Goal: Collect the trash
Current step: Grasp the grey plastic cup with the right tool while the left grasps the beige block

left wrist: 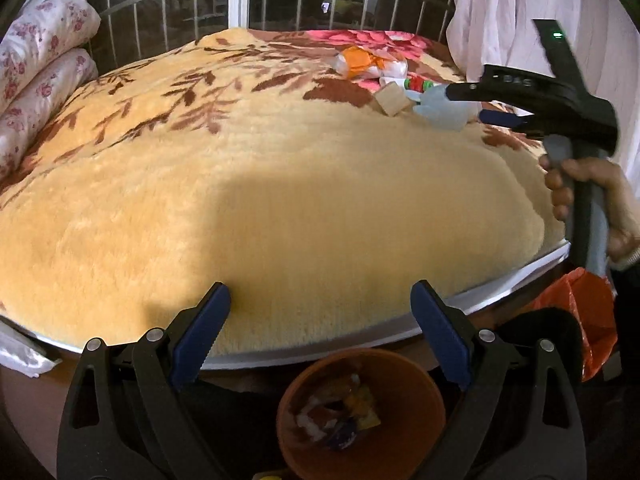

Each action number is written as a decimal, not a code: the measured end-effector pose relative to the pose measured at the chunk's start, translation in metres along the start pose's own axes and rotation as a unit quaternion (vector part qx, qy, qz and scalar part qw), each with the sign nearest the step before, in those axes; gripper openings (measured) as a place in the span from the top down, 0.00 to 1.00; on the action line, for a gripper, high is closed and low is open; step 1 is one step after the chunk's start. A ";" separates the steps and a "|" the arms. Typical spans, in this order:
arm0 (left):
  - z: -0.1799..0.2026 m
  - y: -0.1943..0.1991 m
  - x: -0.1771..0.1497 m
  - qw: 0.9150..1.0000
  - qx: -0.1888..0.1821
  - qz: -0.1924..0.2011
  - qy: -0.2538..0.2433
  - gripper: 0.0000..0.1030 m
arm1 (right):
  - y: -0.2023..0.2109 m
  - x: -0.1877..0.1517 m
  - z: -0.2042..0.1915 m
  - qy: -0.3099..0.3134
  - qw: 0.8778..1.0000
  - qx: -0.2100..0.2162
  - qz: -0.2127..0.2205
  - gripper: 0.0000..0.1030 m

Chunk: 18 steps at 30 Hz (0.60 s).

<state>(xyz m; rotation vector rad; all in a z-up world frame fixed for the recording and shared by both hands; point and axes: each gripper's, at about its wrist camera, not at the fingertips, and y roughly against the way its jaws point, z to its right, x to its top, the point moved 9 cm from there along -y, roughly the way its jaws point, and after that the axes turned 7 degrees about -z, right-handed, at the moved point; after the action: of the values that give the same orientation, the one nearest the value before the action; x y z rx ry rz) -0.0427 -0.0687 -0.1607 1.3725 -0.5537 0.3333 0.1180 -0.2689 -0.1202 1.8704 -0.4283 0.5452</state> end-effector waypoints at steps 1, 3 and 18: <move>0.000 0.000 0.002 1.000 0.002 0.003 -0.002 0.13 | -0.004 0.004 0.001 0.001 1.000 0.003 -0.005 0.29; 0.000 -0.002 0.009 1.000 0.008 0.010 -0.009 0.13 | -0.024 0.015 0.002 -0.005 0.999 0.028 -0.031 0.49; 0.028 -0.040 0.108 1.000 -0.013 0.013 -0.019 0.13 | 0.038 -0.012 -0.015 0.024 0.997 0.059 0.038 0.92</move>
<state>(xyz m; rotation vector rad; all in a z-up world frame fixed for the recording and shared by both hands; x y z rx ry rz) 0.0633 -0.1131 -0.1314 1.3502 -0.6048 0.3205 0.0854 -0.2673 -0.0922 1.9566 -0.4459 0.6779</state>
